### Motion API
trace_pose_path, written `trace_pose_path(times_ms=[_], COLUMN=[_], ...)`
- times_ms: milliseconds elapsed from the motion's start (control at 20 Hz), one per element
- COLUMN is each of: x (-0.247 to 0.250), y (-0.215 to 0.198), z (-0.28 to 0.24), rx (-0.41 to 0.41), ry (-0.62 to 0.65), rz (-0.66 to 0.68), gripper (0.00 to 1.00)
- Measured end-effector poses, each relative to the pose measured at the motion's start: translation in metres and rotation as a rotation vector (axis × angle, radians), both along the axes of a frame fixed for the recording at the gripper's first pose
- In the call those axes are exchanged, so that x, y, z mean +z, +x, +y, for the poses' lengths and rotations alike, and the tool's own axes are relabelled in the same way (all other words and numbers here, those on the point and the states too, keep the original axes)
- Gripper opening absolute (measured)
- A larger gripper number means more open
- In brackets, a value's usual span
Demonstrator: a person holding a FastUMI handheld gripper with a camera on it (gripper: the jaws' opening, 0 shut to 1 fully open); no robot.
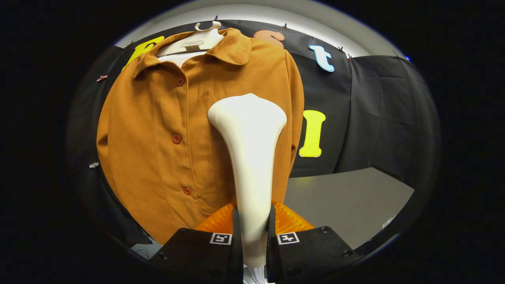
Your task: Iron the clothes twice with a garment steamer, once on the left side and once on the right side.
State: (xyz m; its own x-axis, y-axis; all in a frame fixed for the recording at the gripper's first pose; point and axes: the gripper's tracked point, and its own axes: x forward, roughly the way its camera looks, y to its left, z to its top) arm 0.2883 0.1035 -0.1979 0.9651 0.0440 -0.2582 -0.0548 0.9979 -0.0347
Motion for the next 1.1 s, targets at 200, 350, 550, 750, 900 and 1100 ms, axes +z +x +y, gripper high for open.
trace_pose_path(times_ms=[200, 350, 550, 750, 900, 1100], x=[-0.025, -0.037, -0.053, -0.083, -0.113, -0.141], y=[-0.005, -0.008, -0.014, -0.025, -0.039, -0.053], z=[-0.001, 0.002, 0.005, 0.005, 0.007, 0.005], rx=[-0.008, -0.017, -0.022, -0.026, -0.024, -0.025], ry=[-0.01, -0.004, -0.008, -0.012, -0.015, -0.028], rz=[0.029, 0.043, 0.06, 0.111, 0.165, 0.218], gripper=[0.27, 0.27, 0.27, 0.27, 0.27, 0.27])
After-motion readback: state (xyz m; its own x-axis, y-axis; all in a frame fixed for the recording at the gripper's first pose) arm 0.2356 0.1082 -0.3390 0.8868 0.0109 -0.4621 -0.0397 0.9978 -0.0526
